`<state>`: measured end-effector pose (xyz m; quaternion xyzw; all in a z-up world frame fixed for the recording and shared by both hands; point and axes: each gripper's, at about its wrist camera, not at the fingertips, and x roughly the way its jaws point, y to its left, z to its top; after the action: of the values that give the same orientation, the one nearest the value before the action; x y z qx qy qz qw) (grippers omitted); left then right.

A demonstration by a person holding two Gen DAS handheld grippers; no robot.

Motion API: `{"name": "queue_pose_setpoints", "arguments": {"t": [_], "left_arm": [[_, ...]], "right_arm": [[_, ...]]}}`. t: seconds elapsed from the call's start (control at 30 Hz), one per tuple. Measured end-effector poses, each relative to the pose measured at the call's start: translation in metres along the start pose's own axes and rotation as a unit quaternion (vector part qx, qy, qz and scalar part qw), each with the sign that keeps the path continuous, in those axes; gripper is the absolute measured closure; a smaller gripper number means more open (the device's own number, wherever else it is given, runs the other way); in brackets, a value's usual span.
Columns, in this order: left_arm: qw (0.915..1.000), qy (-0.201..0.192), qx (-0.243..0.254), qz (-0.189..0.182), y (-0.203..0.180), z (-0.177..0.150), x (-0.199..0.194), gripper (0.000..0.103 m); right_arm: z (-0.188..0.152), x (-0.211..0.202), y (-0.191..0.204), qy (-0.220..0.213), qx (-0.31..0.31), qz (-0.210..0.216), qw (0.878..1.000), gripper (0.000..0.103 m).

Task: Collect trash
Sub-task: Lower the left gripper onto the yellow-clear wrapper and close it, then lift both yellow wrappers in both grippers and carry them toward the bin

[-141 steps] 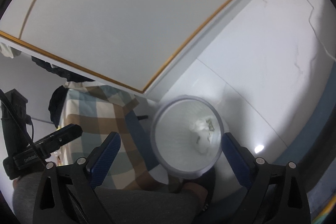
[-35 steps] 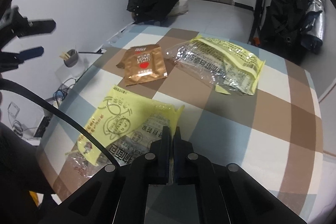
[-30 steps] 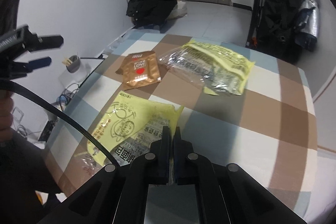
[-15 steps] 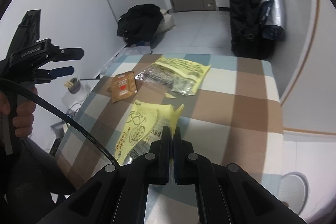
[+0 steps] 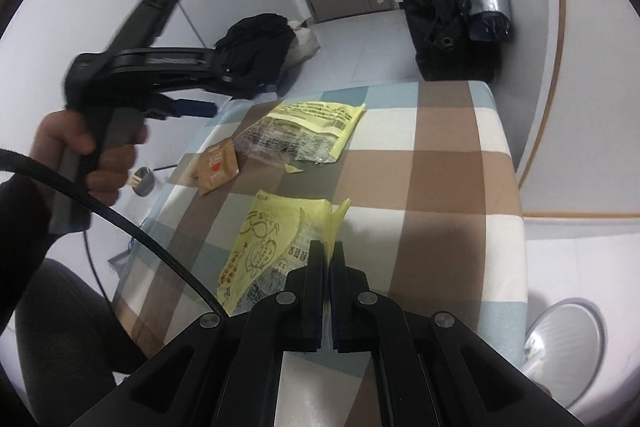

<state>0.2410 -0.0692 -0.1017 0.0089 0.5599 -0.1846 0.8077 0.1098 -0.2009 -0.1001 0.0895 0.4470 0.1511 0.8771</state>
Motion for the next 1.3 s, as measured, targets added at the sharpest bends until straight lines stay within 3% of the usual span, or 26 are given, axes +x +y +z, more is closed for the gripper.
{"name": "queue_pose_setpoints", "arguments": {"t": [0.13,0.3,0.47,0.7,1.03,1.3], "left_arm": [[0.9987,0.007,0.003,0.051,0.001,0.004,0.016,0.018],[0.9973,0.031,0.026,0.061,0.001,0.006,0.032,0.018],[0.9978,0.044,0.004,0.049,0.01,0.007,0.037,0.032],[0.997,0.047,0.032,0.052,0.0,0.004,0.038,0.045],[0.996,0.039,0.04,0.069,-0.004,0.008,0.04,0.091],[0.9963,0.014,0.042,0.074,-0.005,0.008,0.025,0.099]], "right_arm": [[0.0,-0.001,-0.001,-0.003,-0.002,0.003,1.0,0.101],[0.0,0.001,-0.004,0.001,0.008,0.008,1.0,0.101],[0.001,0.0,-0.006,-0.001,0.014,0.01,1.0,0.101],[0.002,0.002,-0.006,0.002,0.015,0.011,1.0,0.101],[0.002,0.001,-0.007,0.001,0.022,0.01,1.0,0.101],[0.004,-0.003,-0.011,-0.006,0.026,0.004,1.0,0.101]]}}
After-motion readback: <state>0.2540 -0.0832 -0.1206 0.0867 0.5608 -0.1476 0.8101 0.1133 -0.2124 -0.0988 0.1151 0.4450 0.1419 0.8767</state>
